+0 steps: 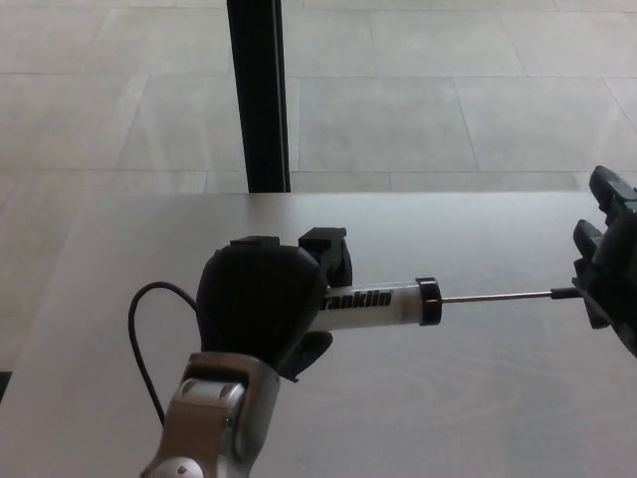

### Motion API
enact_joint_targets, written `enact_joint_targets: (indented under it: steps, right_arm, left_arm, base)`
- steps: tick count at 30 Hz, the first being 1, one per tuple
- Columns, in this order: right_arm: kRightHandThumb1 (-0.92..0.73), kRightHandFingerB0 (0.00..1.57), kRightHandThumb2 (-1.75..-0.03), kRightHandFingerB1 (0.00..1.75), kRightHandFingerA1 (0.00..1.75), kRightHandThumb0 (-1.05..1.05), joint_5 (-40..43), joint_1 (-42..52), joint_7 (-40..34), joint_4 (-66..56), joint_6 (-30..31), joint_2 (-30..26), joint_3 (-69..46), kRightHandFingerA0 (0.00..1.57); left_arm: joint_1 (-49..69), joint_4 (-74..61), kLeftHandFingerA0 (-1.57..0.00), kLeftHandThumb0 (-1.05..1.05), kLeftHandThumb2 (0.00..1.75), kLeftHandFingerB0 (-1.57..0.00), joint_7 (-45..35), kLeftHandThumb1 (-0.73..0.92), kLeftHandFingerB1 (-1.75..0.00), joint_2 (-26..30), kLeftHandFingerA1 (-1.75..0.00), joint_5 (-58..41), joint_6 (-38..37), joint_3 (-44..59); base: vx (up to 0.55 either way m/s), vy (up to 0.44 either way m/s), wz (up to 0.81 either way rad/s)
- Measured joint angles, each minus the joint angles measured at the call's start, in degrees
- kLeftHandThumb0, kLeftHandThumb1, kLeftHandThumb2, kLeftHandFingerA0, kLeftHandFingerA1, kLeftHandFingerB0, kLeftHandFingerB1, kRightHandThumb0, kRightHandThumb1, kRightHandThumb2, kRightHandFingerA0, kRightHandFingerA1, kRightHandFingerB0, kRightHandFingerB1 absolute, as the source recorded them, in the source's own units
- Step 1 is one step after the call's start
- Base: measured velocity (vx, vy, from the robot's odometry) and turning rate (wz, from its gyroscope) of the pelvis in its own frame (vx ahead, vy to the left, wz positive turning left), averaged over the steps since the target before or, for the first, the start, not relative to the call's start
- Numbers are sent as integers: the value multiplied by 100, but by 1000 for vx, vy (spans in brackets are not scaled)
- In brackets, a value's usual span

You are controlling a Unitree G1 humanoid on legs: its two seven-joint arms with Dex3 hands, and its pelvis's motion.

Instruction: The robot uses its left hand to lift the air pump kept on the middle of the desk and use the right hand to compress the handle

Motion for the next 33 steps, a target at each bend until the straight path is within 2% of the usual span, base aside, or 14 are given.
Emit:
enact_joint_targets:
  steps: [7,17,18,21,23,24,26,27,28,29,30,31,32,33]
  right_arm:
    - [-89,0,-128,18,16,-87,-5,-85,-161,-308,-3,460,162,0]
    - [-89,0,-128,16,14,-86,-46,-85,-403,-638,76,869,410,0]
    - [-91,0,-129,15,13,-87,-49,-84,-435,-664,103,911,423,0]
    - [-92,0,-131,15,14,-91,-59,-44,-541,-714,123,1110,513,0]
    - [-92,0,-131,13,13,-93,-69,21,-606,-744,117,1242,593,0]
    - [-92,0,-131,10,10,-96,-69,61,-640,-761,115,1335,636,0]
    - [-92,0,-131,9,9,-98,-75,118,-701,-796,86,1451,676,0]
    - [-92,0,-130,10,10,-97,-80,145,-725,-808,65,1488,695,0]
    - [-91,0,-129,12,11,-96,-91,176,-752,-813,32,1528,722,0]
    - [-88,0,-128,15,14,-92,-113,226,-791,-813,-22,1593,772,0]
    - [-88,0,-128,15,14,-92,-134,261,-820,-809,-68,1634,813,0]
    - [-88,0,-128,15,14,-92,-160,286,-847,-806,-114,1670,854,0]
    - [-88,0,-128,17,16,-90,-176,300,-869,-806,-150,1690,880,0]
    - [-87,0,-128,18,16,-89,-195,309,-896,-801,-193,1691,914,0]
  left_arm:
    - [1,110,-92,-7,116,-68,106,52,-164,-100,-175,-5,1,-32]
    - [-37,191,-91,-5,108,-71,197,53,-148,-204,-175,-7,20,-39]
    - [-42,198,-93,-5,112,-76,204,50,-135,-209,-175,-9,20,-39]
    - [-73,219,-89,-6,107,-70,221,54,-146,-208,-175,-6,19,-53]
    - [-88,233,-90,-6,105,-75,221,55,-132,-208,-175,-3,19,-72]
    - [-97,251,-96,-6,104,-79,221,59,-94,-208,-160,0,19,-87]
    - [-104,282,-97,-7,100,-79,213,62,-89,-207,-163,1,25,-98]
    - [-105,293,-98,-11,104,-81,206,59,-83,-203,-149,2,31,-98]
    - [-106,304,-95,-8,102,-80,196,60,-97,-200,-161,5,40,-98]
    - [-110,328,-97,-11,103,-79,179,59,-85,-192,-154,22,63,-94]
    - [-116,344,-116,-14,111,-80,160,55,-92,-177,-129,39,85,-92]
    - [-126,354,-116,-14,111,-80,134,55,-92,-165,-129,61,111,-93]
    - [-145,365,-92,-9,101,-78,108,60,-104,-161,-161,85,140,-94]
    - [-171,372,-93,-13,101,-80,77,61,-94,-161,-150,111,163,-96]
  base:
    - [0,0,0]
    - [0,0,0]
    - [0,0,0]
    - [0,0,0]
    - [0,0,0]
    - [0,0,0]
    - [0,0,0]
    - [0,0,0]
    - [0,0,0]
    - [0,0,0]
    - [0,0,0]
    - [0,0,0]
    - [0,0,0]
    - [0,0,0]
